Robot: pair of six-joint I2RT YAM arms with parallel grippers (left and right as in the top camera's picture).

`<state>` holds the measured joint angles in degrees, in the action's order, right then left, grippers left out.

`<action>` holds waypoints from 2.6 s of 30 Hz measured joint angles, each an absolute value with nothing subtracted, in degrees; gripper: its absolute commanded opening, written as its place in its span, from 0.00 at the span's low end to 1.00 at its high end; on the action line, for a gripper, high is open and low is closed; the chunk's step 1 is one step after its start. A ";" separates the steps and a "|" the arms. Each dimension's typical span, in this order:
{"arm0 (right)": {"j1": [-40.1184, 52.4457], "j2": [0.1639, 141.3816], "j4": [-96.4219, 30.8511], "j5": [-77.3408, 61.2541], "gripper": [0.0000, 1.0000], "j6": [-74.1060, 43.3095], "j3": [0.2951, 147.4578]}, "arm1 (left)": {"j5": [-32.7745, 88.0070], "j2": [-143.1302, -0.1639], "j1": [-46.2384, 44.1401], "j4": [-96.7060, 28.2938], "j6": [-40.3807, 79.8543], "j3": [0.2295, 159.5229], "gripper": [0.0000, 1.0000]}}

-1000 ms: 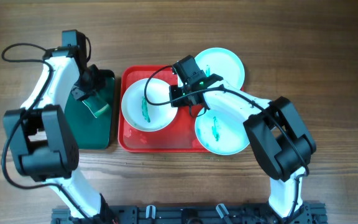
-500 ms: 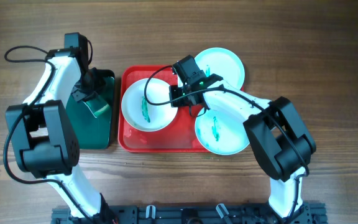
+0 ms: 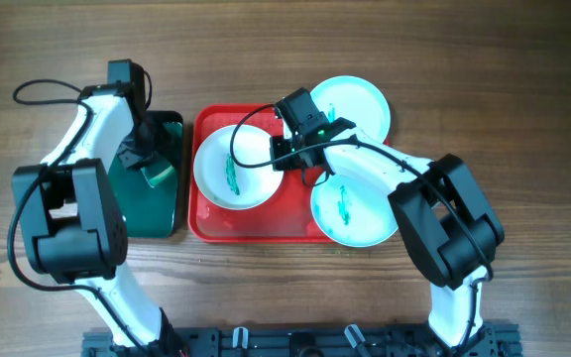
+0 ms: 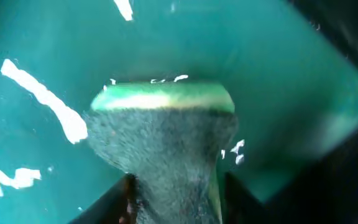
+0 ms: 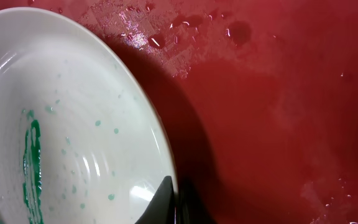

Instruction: Clean dirty plates on tray and stack at the side

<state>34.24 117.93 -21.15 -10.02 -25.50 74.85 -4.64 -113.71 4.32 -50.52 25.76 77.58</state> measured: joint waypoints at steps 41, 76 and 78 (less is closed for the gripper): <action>34.06 117.93 -21.71 -11.60 0.04 -25.71 74.94 | -0.14 -105.27 2.57 -56.29 21.85 79.33 0.04; 29.15 118.93 -24.23 -28.51 0.04 -23.09 74.76 | 3.11 -100.68 -14.09 -41.04 23.20 64.42 0.04; 29.19 118.93 -24.73 -28.86 0.04 -22.87 74.70 | 1.74 -100.68 -14.09 -40.16 24.14 62.72 0.04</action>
